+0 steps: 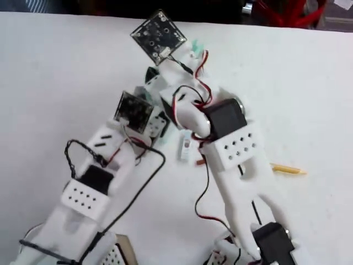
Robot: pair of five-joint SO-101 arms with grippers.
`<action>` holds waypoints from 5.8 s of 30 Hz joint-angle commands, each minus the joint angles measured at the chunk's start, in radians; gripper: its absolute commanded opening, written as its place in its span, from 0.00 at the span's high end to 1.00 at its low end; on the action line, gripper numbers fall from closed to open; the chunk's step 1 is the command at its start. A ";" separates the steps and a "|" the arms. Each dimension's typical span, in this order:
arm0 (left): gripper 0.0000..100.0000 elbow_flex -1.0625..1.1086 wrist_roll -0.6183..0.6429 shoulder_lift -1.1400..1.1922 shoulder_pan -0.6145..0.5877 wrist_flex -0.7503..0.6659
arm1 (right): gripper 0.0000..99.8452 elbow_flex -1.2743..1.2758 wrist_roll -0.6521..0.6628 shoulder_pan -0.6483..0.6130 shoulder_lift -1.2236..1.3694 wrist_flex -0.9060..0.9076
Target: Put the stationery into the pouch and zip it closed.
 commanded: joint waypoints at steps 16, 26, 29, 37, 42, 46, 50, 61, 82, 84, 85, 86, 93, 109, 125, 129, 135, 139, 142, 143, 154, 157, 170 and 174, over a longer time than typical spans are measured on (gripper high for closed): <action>0.87 0.055 0.103 -0.007 -0.053 -0.091 | 0.98 0.100 -0.087 0.054 -0.062 -0.008; 0.97 0.100 0.103 -0.002 -0.077 -0.176 | 0.98 0.104 -0.087 0.148 -0.059 -0.145; 0.96 0.127 0.103 -0.008 -0.077 -0.215 | 0.98 0.101 -0.087 0.150 -0.059 -0.168; 0.96 0.098 0.103 -0.028 -0.070 -0.101 | 0.98 0.100 -0.087 0.150 -0.059 -0.266; 0.96 0.089 0.084 -0.131 -0.074 0.009 | 0.98 0.098 -0.087 0.150 -0.058 -0.318; 0.96 0.089 0.044 -0.219 -0.068 0.107 | 0.98 0.098 -0.086 0.162 -0.047 -0.351; 0.96 0.089 0.041 -0.286 -0.067 0.167 | 0.98 0.048 -0.086 0.199 0.025 -0.355; 0.96 0.137 0.006 -0.297 -0.015 0.132 | 0.98 -0.236 -0.203 0.315 0.272 -0.223; 0.97 0.150 -0.002 -0.297 -0.021 0.107 | 0.80 -0.799 -0.250 0.038 0.315 0.529; 0.97 0.150 -0.002 -0.297 -0.021 0.107 | 0.80 -0.816 -0.281 0.038 0.331 0.562; 0.97 0.150 -0.002 -0.297 -0.021 0.107 | 0.80 -0.816 -0.293 0.038 0.334 0.565; 0.97 0.150 -0.002 -0.297 -0.021 0.107 | 0.80 -0.813 -0.304 0.038 0.335 0.565; 0.97 0.150 -0.002 -0.297 -0.022 0.106 | 0.80 -0.733 -0.311 0.016 0.338 0.568; 0.96 0.150 -0.002 -0.297 -0.022 0.107 | 0.95 -0.756 -0.304 -0.021 0.398 0.555; 0.96 0.150 -0.002 -0.297 -0.021 0.109 | 0.82 -0.758 -0.304 -0.030 0.288 0.524; 0.96 0.150 -0.002 -0.297 -0.021 0.109 | 0.86 -0.749 -0.304 -0.039 0.288 0.496; 0.96 0.150 -0.002 -0.297 -0.021 0.109 | 0.86 -0.752 -0.304 -0.042 0.323 0.496; 0.96 0.150 -0.002 -0.297 -0.021 0.110 | 0.86 -0.758 -0.304 -0.035 0.389 0.496; 0.96 0.152 -0.002 -0.297 -0.021 0.110 | 0.86 -0.758 -0.304 -0.033 0.394 0.490; 0.96 0.152 -0.002 -0.297 -0.019 0.110 | 0.86 -0.758 -0.304 -0.033 0.394 0.490; 0.96 0.152 -0.002 -0.297 -0.021 0.110 | 0.98 -0.758 -0.304 -0.024 0.392 0.492; 0.94 0.152 0.000 -0.300 -0.022 0.110 | 0.98 -0.758 -0.305 -0.024 0.392 0.489; 0.74 0.178 0.114 -0.305 -0.042 0.026 | 0.98 -0.758 -0.311 -0.027 0.401 0.492; 0.82 0.178 0.110 -0.305 -0.044 -0.038 | 0.98 -0.753 -0.311 -0.031 0.401 0.496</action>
